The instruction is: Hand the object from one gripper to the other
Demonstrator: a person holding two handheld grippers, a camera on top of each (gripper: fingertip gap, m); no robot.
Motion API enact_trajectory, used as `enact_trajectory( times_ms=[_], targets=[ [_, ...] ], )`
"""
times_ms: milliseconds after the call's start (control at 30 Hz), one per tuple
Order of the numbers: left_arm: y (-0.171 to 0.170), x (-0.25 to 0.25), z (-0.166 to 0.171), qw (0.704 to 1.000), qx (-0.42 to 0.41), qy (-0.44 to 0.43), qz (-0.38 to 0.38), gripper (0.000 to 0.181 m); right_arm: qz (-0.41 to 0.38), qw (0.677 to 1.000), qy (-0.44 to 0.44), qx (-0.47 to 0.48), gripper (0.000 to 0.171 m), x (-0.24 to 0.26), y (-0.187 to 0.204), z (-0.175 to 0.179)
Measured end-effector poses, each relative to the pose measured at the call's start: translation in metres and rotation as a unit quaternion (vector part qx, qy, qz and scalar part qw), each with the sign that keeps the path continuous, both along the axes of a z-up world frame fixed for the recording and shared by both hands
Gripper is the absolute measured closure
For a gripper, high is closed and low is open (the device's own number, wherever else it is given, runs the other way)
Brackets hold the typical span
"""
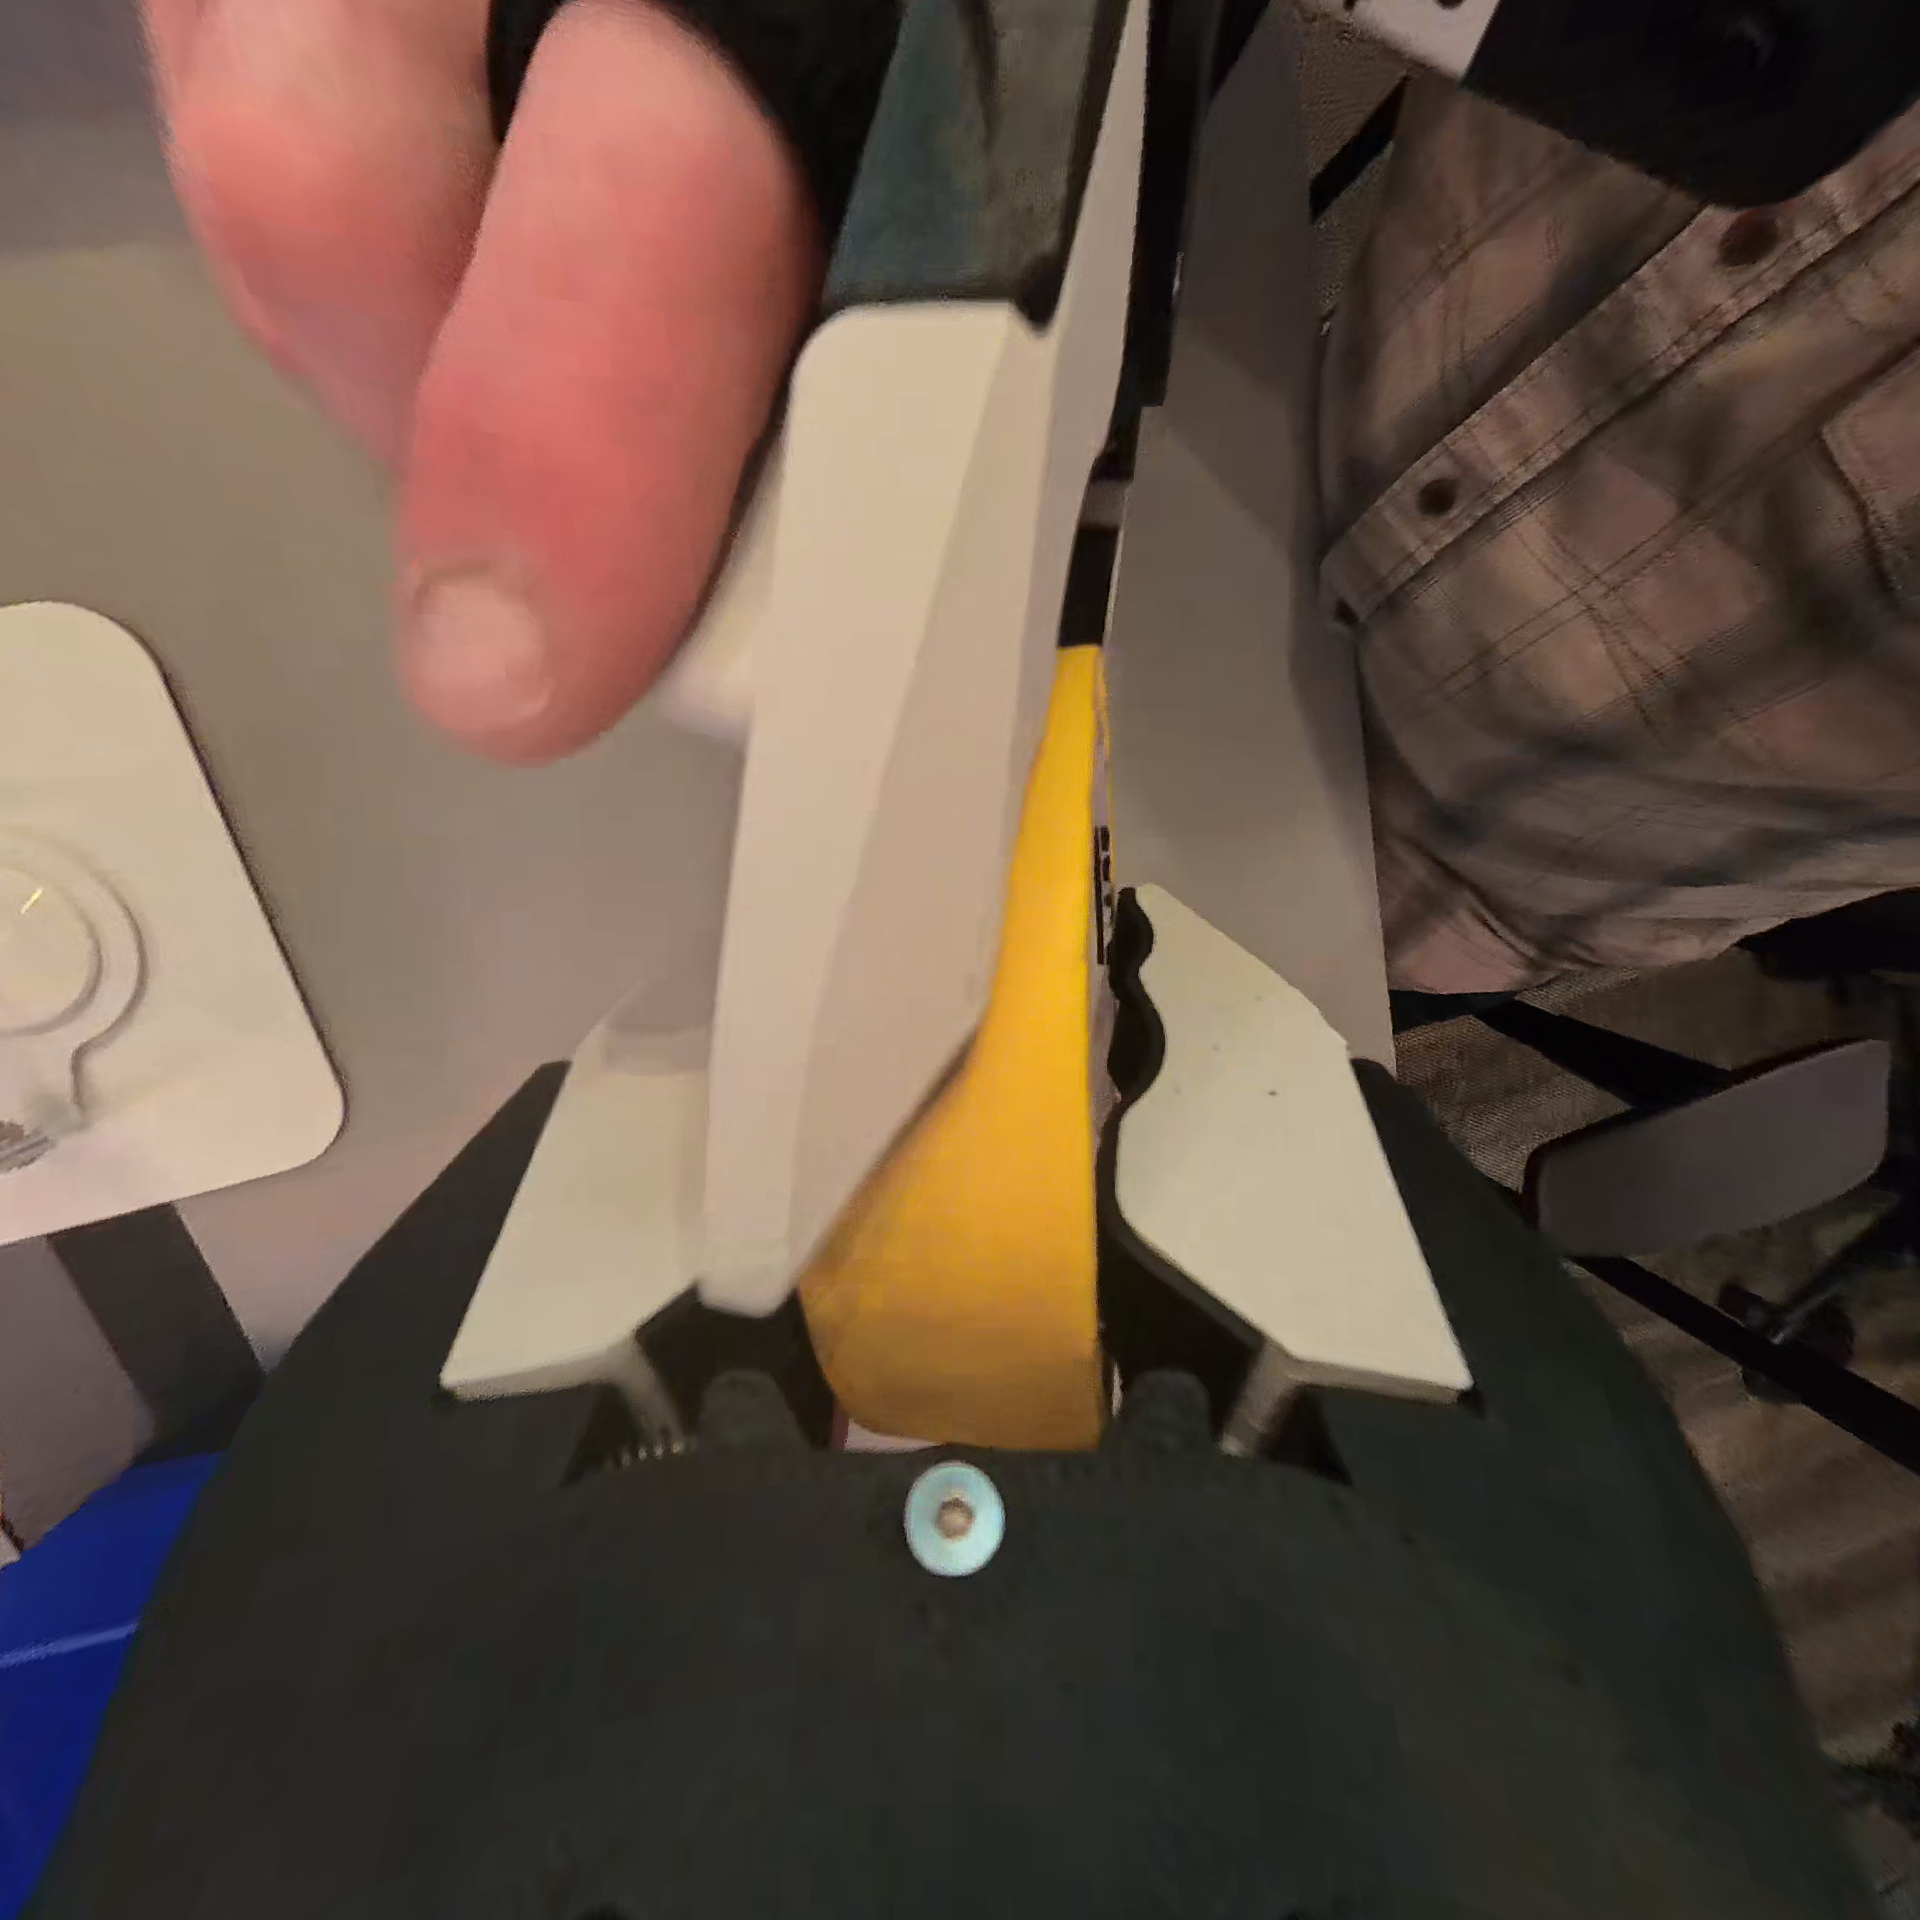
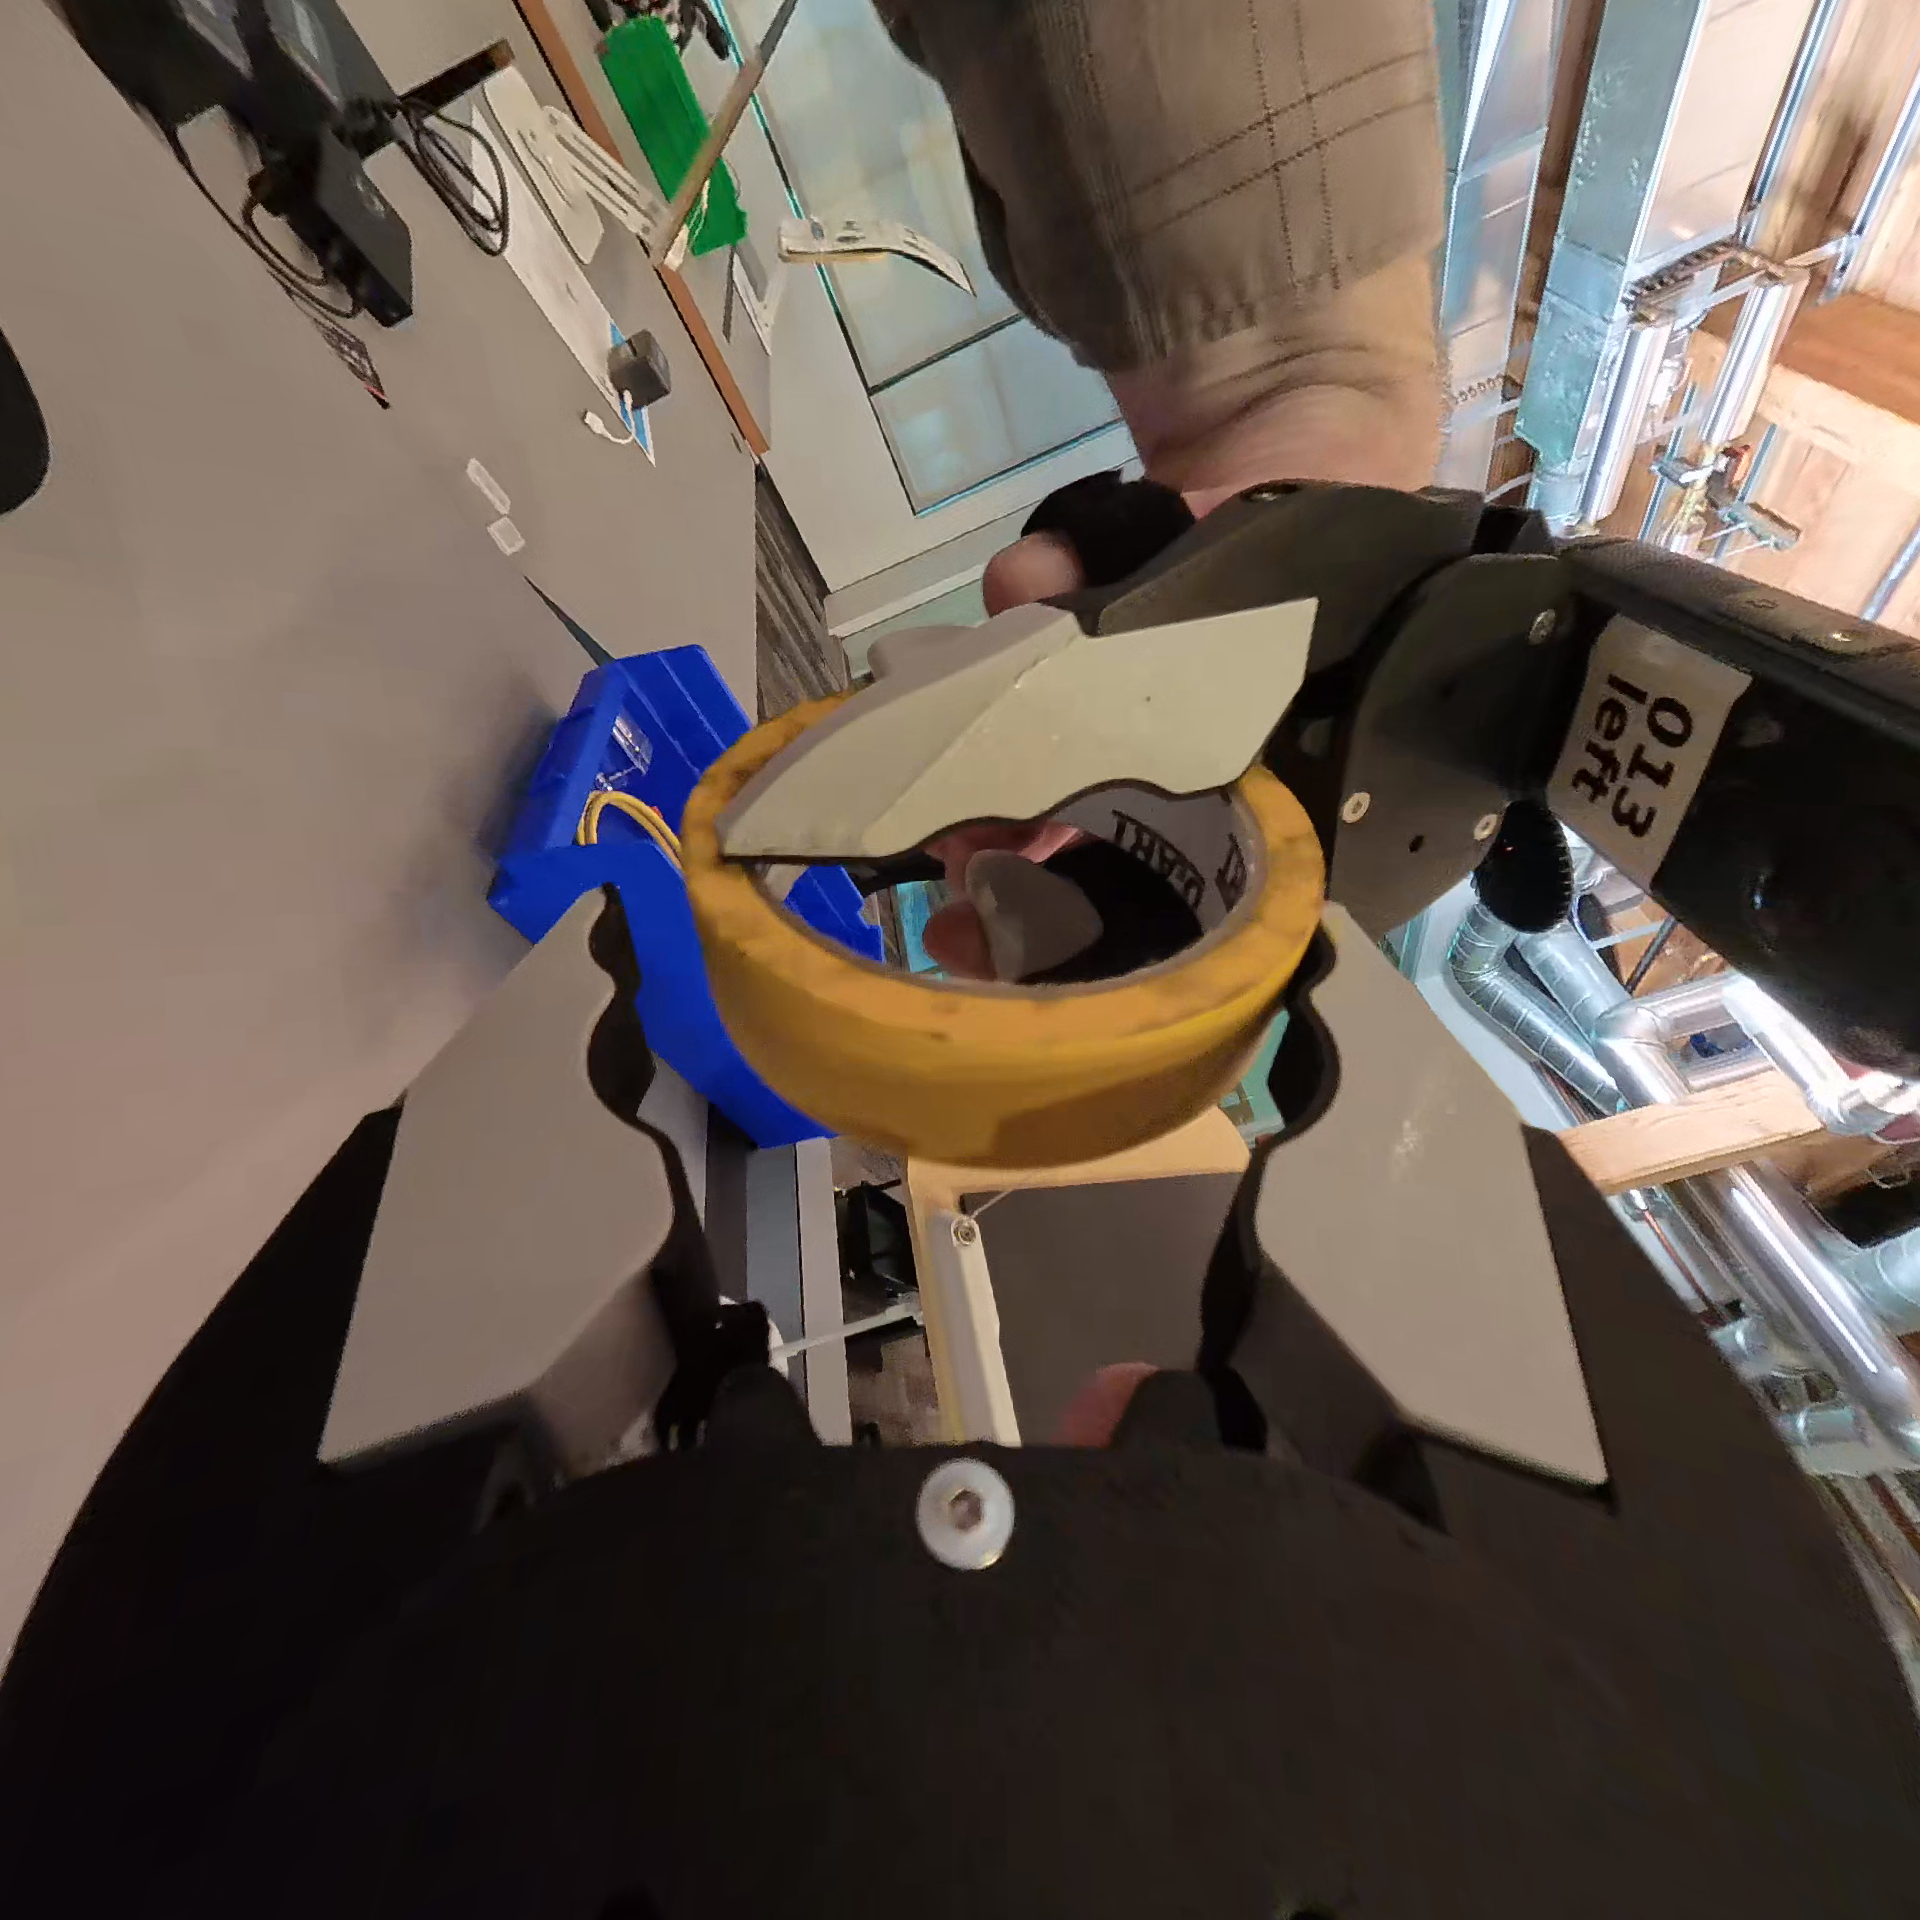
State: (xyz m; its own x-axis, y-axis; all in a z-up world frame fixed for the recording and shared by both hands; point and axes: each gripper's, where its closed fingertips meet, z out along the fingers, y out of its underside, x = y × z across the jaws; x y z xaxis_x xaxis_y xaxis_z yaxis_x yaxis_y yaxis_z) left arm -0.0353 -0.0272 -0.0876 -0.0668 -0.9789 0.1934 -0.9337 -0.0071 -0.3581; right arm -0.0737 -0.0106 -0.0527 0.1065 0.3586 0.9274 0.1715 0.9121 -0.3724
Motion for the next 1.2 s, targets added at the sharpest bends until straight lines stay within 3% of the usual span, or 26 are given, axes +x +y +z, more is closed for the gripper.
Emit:
enact_trajectory(
  times_ms=[500,700,900,1067,1200],
  targets=[
    [-0.007,0.011,0.001,1.000,-0.008,-0.009,-0.014,0.123,0.002,1.000,0.026,0.004,0.058,0.003,-0.001,0.009],
    [0.001,0.014,0.010,0.999,0.036,-0.018,-0.002,0.102,-0.009,0.999,0.046,0.007,0.058,0.009,0.003,0.019],
    [0.009,0.013,0.024,0.997,0.057,-0.037,0.022,0.097,-0.027,0.997,0.068,0.022,0.058,0.015,0.010,0.030],
    [0.027,0.007,0.047,0.986,0.116,-0.098,0.072,0.096,-0.046,0.992,0.117,0.014,0.058,0.028,0.022,0.049],
    [0.041,0.005,0.076,0.952,0.152,-0.224,0.142,0.097,-0.060,0.979,0.193,0.009,0.058,0.044,0.029,0.072]
  ],
)
